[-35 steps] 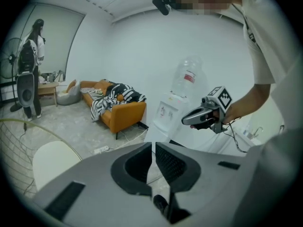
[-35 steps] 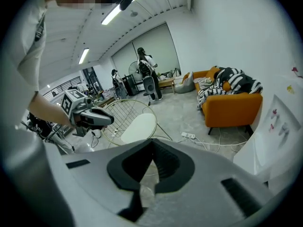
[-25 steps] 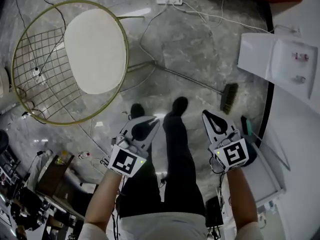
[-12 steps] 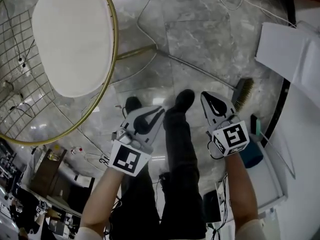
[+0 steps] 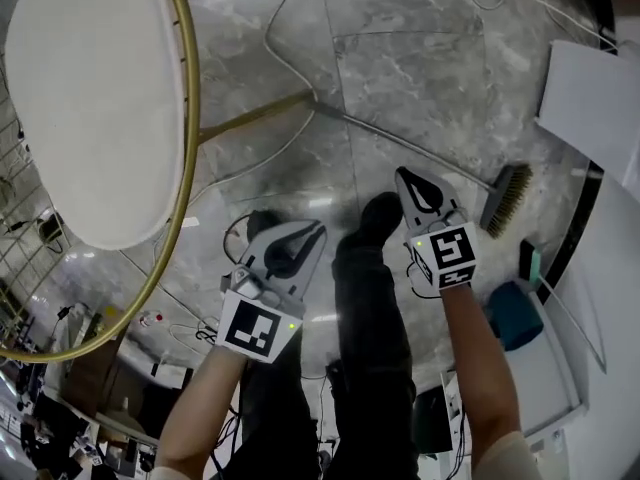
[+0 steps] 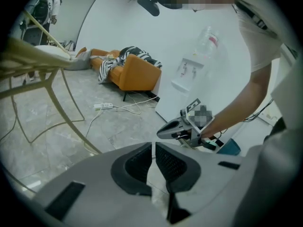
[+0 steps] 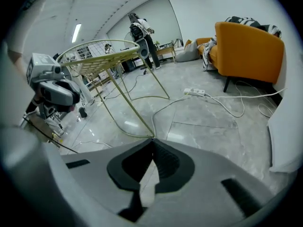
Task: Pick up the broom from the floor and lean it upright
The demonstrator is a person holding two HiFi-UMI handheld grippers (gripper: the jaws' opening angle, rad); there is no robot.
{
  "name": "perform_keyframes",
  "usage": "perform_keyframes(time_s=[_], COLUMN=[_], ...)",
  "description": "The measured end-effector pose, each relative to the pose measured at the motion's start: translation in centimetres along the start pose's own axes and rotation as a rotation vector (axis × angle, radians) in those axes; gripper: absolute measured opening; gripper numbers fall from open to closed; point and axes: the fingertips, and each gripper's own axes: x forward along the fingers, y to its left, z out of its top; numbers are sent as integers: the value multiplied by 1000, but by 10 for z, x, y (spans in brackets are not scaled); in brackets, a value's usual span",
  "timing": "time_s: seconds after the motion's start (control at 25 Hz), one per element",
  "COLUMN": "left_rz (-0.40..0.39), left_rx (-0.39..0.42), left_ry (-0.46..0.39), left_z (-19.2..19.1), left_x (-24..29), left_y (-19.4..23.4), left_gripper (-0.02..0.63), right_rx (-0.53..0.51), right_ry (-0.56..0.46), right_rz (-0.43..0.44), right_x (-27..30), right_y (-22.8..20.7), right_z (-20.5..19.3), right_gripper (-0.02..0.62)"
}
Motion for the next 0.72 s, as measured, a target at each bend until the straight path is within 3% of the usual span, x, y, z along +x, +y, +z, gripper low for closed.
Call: perform_keyframes(time_s=[0.44,0.72], left_rz=[-47,-107], left_rx=[39,77], left_ry=[15,38], left_z=[-47,-79], left_x=[50,77], left_y=[25,32], left_gripper=[25,25], right_rx=[-79,-265], right_ry=[67,184], right_rz=[-55,-26], right_x=[90,140], right_y=[-37,-49], right_z=[-82,-133], right_gripper=[56,95])
